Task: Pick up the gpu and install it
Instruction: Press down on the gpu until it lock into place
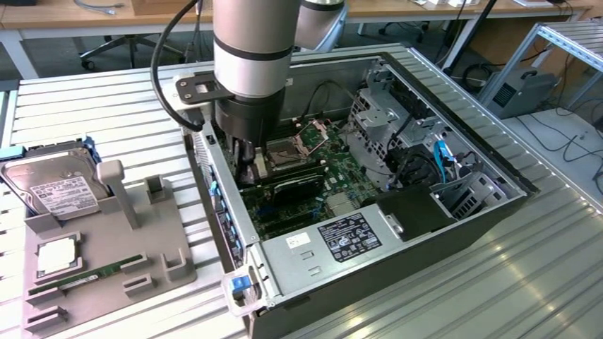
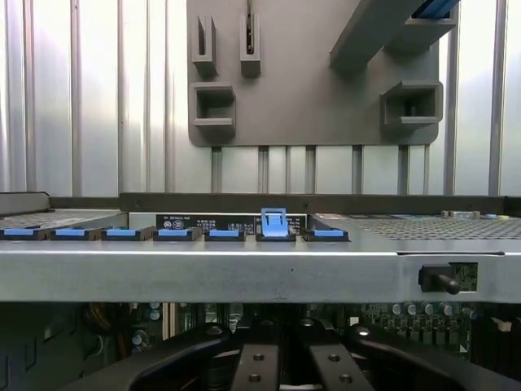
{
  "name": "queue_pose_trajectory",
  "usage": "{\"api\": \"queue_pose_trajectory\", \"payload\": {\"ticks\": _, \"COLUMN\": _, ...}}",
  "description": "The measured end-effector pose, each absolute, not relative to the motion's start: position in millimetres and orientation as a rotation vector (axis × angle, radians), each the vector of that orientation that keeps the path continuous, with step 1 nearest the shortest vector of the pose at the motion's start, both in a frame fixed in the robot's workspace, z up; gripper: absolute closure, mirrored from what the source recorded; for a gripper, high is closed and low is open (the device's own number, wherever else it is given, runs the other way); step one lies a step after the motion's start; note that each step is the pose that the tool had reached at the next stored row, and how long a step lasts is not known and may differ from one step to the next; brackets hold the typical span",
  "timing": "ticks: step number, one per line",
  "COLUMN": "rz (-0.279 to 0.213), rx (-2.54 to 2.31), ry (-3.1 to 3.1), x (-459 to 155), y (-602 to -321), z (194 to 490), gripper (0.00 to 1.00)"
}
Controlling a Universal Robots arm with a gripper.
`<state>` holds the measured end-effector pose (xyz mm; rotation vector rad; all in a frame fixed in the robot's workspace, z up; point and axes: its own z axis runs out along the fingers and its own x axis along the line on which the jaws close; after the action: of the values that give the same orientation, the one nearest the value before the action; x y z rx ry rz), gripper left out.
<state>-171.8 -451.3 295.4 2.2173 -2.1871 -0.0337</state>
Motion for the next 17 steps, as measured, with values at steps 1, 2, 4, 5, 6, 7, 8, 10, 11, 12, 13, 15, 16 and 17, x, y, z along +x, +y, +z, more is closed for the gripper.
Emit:
{"api": "queue_pose_trajectory", "payload": {"ticks": 1, "rz": -0.034, "rx": 2.217, "ry": -2.187, "x": -170, "y": -451, "z": 295, "gripper": 0.89}}
{"api": "queue_pose_trajectory", "payload": {"ticks": 2, "rz": -0.035, "rx": 2.217, "ry": -2.187, "x": -168, "y": -451, "z": 295, "gripper": 0.89}}
{"api": "queue_pose_trajectory", "payload": {"ticks": 4, "rz": -0.036, "rx": 2.216, "ry": -2.186, "x": -165, "y": -451, "z": 294, "gripper": 0.89}}
{"api": "queue_pose_trajectory", "payload": {"ticks": 5, "rz": -0.037, "rx": 2.216, "ry": -2.186, "x": -163, "y": -451, "z": 294, "gripper": 0.89}}
{"api": "queue_pose_trajectory", "payload": {"ticks": 6, "rz": -0.038, "rx": 2.216, "ry": -2.185, "x": -161, "y": -451, "z": 293, "gripper": 0.89}}
{"api": "queue_pose_trajectory", "payload": {"ticks": 7, "rz": -0.038, "rx": 2.215, "ry": -2.185, "x": -158, "y": -451, "z": 293, "gripper": 0.89}}
{"api": "queue_pose_trajectory", "payload": {"ticks": 8, "rz": -0.039, "rx": 2.215, "ry": -2.184, "x": -156, "y": -451, "z": 292, "gripper": 0.89}}
{"api": "queue_pose_trajectory", "payload": {"ticks": 10, "rz": -0.041, "rx": 2.214, "ry": -2.183, "x": -151, "y": -451, "z": 291, "gripper": 0.89}}
{"api": "queue_pose_trajectory", "payload": {"ticks": 11, "rz": -0.042, "rx": 2.214, "ry": -2.183, "x": -149, "y": -451, "z": 291, "gripper": 0.89}}
{"api": "queue_pose_trajectory", "payload": {"ticks": 12, "rz": -0.043, "rx": 2.213, "ry": -2.183, "x": -147, "y": -451, "z": 290, "gripper": 0.89}}
{"api": "queue_pose_trajectory", "payload": {"ticks": 13, "rz": -0.043, "rx": 2.213, "ry": -2.182, "x": -146, "y": -451, "z": 289, "gripper": 0.89}}
{"api": "queue_pose_trajectory", "payload": {"ticks": 15, "rz": -0.043, "rx": 2.213, "ry": -2.182, "x": -145, "y": -450, "z": 288, "gripper": 0.89}}
{"api": "queue_pose_trajectory", "payload": {"ticks": 16, "rz": -0.043, "rx": 2.213, "ry": -2.182, "x": -145, "y": -450, "z": 287, "gripper": 0.89}}
{"api": "queue_pose_trajectory", "payload": {"ticks": 17, "rz": -0.043, "rx": 2.213, "ry": -2.182, "x": -145, "y": -450, "z": 287, "gripper": 0.89}}
